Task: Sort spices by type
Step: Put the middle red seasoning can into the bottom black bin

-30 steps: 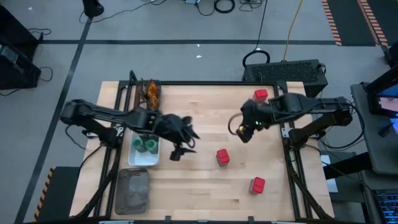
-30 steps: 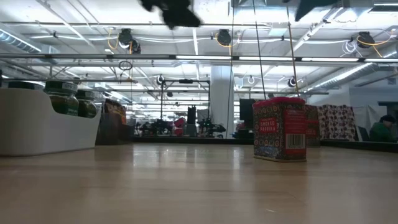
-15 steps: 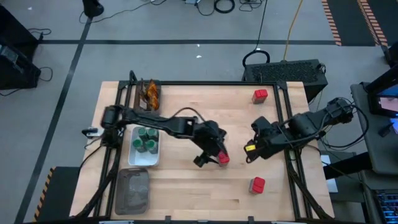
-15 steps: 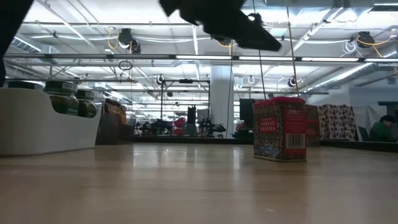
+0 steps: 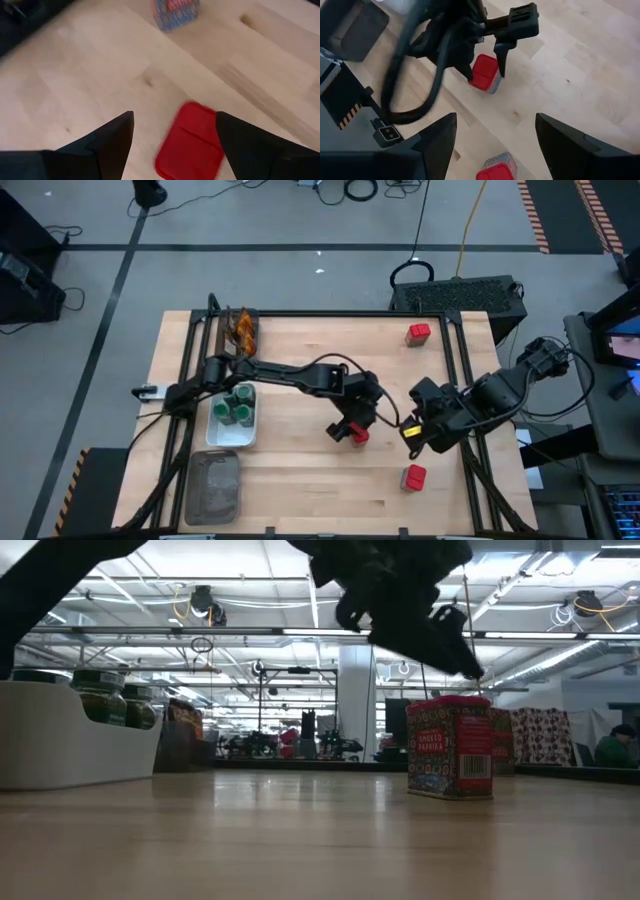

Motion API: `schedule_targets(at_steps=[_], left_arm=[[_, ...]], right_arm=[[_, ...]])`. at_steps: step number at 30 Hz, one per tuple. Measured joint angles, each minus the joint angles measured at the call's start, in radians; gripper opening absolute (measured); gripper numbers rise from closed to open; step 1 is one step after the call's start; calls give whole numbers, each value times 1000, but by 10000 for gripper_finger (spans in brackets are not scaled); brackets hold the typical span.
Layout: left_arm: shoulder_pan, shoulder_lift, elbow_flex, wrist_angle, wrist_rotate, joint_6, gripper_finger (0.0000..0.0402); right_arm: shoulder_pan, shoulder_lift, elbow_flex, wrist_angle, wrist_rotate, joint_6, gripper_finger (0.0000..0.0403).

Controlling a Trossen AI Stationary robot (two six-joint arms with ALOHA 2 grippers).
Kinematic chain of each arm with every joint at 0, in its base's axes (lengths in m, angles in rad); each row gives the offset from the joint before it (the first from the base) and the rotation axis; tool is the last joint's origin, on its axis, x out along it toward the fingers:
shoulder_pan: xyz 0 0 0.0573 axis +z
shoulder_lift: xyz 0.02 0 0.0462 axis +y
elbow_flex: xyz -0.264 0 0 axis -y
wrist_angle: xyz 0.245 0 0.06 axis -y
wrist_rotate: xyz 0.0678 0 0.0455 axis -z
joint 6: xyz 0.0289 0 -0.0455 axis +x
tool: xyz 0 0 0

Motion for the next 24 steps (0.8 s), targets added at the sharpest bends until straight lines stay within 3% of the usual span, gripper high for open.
schedule_targets(at_steps=[8, 24], left_arm=[[-1, 5, 0, -116, -27, 79, 286], [-13, 9, 0, -118, -77, 205, 286]], right_arm=[[23, 0, 0, -3, 0, -4, 254], [22, 0, 0, -2, 0, -56, 254]])
